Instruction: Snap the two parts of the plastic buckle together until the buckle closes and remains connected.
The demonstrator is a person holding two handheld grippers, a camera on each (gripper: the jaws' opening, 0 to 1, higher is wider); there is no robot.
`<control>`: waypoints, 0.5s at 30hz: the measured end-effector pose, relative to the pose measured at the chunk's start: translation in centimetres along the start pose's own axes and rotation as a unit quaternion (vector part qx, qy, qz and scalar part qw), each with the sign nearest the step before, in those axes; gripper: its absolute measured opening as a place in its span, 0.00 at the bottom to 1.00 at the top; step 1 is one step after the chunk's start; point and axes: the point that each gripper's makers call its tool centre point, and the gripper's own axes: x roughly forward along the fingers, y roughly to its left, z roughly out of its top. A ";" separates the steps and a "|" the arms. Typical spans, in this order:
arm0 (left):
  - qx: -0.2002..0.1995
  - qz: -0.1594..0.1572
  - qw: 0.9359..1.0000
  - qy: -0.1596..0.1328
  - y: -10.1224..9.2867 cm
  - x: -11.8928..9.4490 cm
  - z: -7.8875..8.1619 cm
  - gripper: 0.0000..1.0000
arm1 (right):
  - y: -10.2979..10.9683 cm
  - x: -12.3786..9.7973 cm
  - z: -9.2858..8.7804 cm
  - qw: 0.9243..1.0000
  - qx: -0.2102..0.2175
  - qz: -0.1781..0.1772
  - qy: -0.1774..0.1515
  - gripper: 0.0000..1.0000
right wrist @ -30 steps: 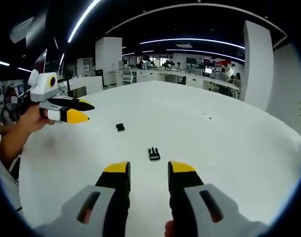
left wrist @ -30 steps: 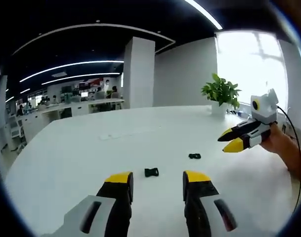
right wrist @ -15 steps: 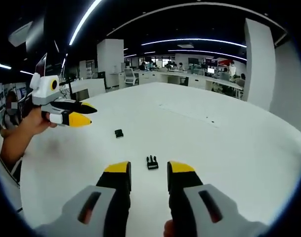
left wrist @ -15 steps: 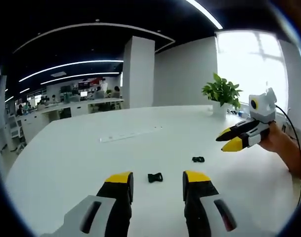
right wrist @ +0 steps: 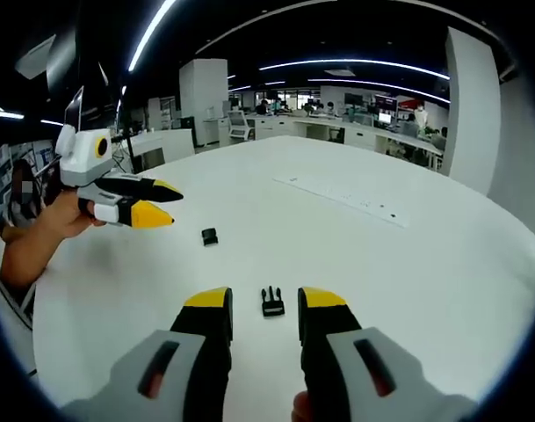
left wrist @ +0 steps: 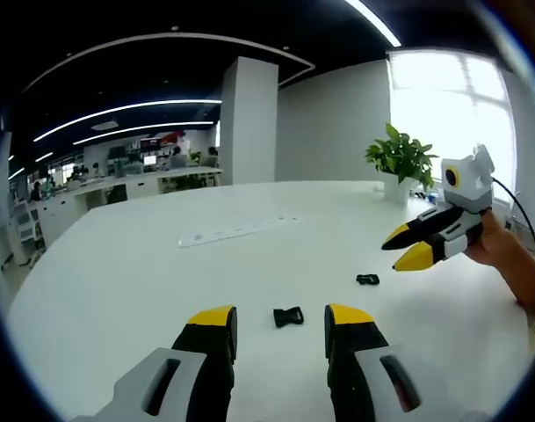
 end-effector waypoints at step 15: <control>0.001 -0.001 1.000 0.000 0.0 2.5 -0.1 0.39 | -0.9 0.5 -0.8 1.000 0.000 -0.010 0.001 0.29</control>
